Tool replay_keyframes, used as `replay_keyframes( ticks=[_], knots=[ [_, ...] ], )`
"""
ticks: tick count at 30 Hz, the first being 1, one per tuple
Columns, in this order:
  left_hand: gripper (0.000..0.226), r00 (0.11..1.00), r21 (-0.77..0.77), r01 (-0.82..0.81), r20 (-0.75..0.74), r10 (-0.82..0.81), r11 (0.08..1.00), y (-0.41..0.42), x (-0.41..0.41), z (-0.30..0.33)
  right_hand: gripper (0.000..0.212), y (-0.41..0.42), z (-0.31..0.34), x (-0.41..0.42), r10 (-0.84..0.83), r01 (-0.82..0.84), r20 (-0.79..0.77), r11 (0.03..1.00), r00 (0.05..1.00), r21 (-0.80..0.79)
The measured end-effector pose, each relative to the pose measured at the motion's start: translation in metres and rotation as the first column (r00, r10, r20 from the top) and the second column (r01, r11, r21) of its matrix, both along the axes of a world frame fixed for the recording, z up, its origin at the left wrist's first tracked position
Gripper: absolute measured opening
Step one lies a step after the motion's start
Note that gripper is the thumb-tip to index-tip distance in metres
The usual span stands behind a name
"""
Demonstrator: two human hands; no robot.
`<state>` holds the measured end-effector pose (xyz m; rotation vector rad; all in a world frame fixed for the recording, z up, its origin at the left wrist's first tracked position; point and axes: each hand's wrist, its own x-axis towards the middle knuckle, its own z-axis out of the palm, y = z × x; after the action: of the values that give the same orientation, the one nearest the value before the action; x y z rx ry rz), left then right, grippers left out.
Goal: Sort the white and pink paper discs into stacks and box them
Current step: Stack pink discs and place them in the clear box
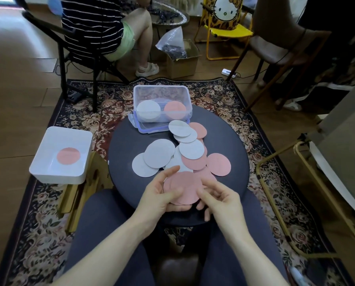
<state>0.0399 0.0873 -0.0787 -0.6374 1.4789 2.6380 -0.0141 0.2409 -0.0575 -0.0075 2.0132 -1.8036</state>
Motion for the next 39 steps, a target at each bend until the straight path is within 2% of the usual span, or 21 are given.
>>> replay_keyframes(
  ticks=[2,5,7,9,11,13,16,22,27,30,34,39],
  knots=[
    [0.053,1.0,-0.003,-0.007,0.006,0.007,1.0,0.001,0.0,0.0,0.02,0.001,-0.003,-0.001,0.032,-0.029,-0.049,0.998,0.998,0.06],
    [0.051,0.999,0.002,-0.032,0.005,0.032,0.999,0.002,0.0,0.001,0.015,0.008,-0.009,-0.008,-0.024,0.076,-0.212,0.967,0.977,0.243],
    [0.051,0.999,0.001,-0.053,0.007,0.053,0.999,0.003,-0.001,0.002,0.028,0.012,-0.01,-0.015,0.015,0.136,-0.326,0.89,0.945,0.436],
    [0.053,0.998,0.0,-0.069,0.012,0.069,0.998,0.004,-0.002,0.003,0.053,0.014,-0.008,-0.019,0.11,0.098,-0.314,0.81,0.943,0.578],
    [0.058,0.997,0.006,-0.074,0.014,0.074,0.997,0.004,-0.002,0.003,0.068,0.014,-0.008,-0.019,0.189,0.051,-0.286,0.747,0.939,0.663],
    [0.062,0.997,0.013,-0.07,0.015,0.069,0.997,0.003,-0.002,0.003,0.069,0.012,-0.009,-0.015,0.217,0.06,-0.303,0.716,0.928,0.696],
    [0.063,0.998,0.027,-0.065,0.016,0.064,0.998,0.002,-0.002,0.002,0.063,0.011,-0.008,-0.011,0.15,0.107,-0.325,0.75,0.934,0.652],
    [0.063,0.998,0.03,-0.062,0.006,0.062,0.998,0.002,-0.001,0.002,0.039,0.015,-0.01,-0.015,-0.008,0.148,-0.273,0.855,0.962,0.497],
    [0.062,0.998,0.021,-0.061,-0.01,0.061,0.998,0.003,-0.001,0.004,0.024,0.023,-0.013,-0.019,-0.213,0.246,-0.189,0.955,0.959,0.169],
    [0.061,0.998,0.019,-0.057,-0.014,0.057,0.998,0.003,-0.002,0.004,0.019,0.025,-0.011,-0.016,-0.256,0.262,-0.135,0.965,0.957,0.021],
    [0.058,0.998,0.022,-0.057,-0.014,0.058,0.998,0.002,-0.001,0.003,0.008,0.022,-0.008,-0.012,-0.245,0.241,-0.105,0.969,0.964,-0.051],
    [0.056,0.999,0.016,-0.052,-0.009,0.052,0.999,0.003,-0.001,0.003,0.008,0.017,0.0,-0.015,-0.363,0.347,-0.092,0.925,0.927,-0.154]
  ],
)
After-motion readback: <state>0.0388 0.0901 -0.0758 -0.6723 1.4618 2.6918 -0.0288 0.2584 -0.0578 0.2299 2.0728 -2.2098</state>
